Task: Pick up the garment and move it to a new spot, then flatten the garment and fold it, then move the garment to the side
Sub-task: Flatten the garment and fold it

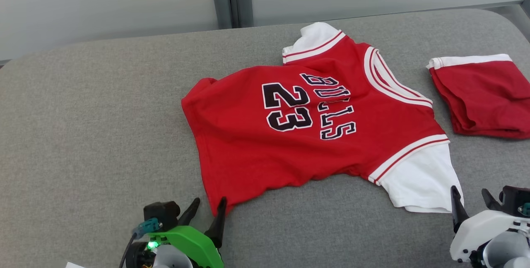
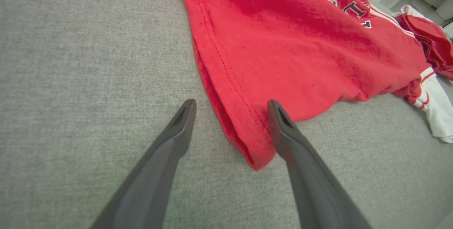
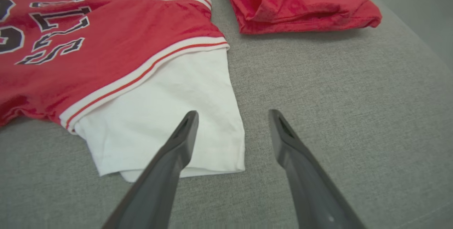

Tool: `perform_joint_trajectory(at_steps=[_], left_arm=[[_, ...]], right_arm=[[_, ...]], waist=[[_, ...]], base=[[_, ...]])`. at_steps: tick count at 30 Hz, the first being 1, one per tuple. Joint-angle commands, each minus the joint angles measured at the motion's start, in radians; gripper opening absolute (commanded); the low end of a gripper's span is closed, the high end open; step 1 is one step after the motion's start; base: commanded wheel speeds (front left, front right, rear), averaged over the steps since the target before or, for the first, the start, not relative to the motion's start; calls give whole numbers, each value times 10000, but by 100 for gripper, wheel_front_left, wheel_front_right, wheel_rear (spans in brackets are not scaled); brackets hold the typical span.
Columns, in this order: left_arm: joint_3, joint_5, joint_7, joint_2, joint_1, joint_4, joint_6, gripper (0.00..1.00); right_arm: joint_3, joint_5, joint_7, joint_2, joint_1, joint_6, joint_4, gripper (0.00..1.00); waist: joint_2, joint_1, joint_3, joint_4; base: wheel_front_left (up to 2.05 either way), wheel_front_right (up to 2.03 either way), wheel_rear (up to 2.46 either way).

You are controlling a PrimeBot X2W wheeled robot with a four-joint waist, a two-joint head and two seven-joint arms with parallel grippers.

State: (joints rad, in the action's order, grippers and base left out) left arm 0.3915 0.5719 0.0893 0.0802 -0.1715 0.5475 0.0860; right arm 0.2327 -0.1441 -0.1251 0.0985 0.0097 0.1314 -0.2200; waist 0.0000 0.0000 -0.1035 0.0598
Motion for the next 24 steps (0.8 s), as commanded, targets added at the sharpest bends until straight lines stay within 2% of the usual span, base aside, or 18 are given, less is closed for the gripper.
perform_joint_trajectory(at_steps=[1, 7, 15, 21, 24], left_arm=[[49, 101, -34, 4, -83, 80, -41, 100], [325, 7, -134, -87, -270, 622, -96, 100], [982, 198, -370, -254, -464, 1062, 124, 100], [1277, 386, -409, -295, -651, 1408, 124, 100], [1353, 432, -371, -304, -754, 1577, -19, 100]], right_arm=[[131, 112, -29, -70, -40, -18, -139, 100], [542, 475, -21, -319, -341, -17, -789, 100], [772, 683, -148, -443, -869, -17, -1737, 100], [454, 541, -397, -470, -1364, -17, -2566, 100], [281, 519, -741, -496, -1539, -11, -3167, 100]], waist=[[0, 0, -96, -61], [0, 0, -132, -96], [0, 0, -129, -89], [0, 0, -256, -41], [0, 0, -322, -45]], base=[[0, 0, 0], [0, 0, 0], [0, 0, 0], [0, 0, 0], [0, 0, 0]])
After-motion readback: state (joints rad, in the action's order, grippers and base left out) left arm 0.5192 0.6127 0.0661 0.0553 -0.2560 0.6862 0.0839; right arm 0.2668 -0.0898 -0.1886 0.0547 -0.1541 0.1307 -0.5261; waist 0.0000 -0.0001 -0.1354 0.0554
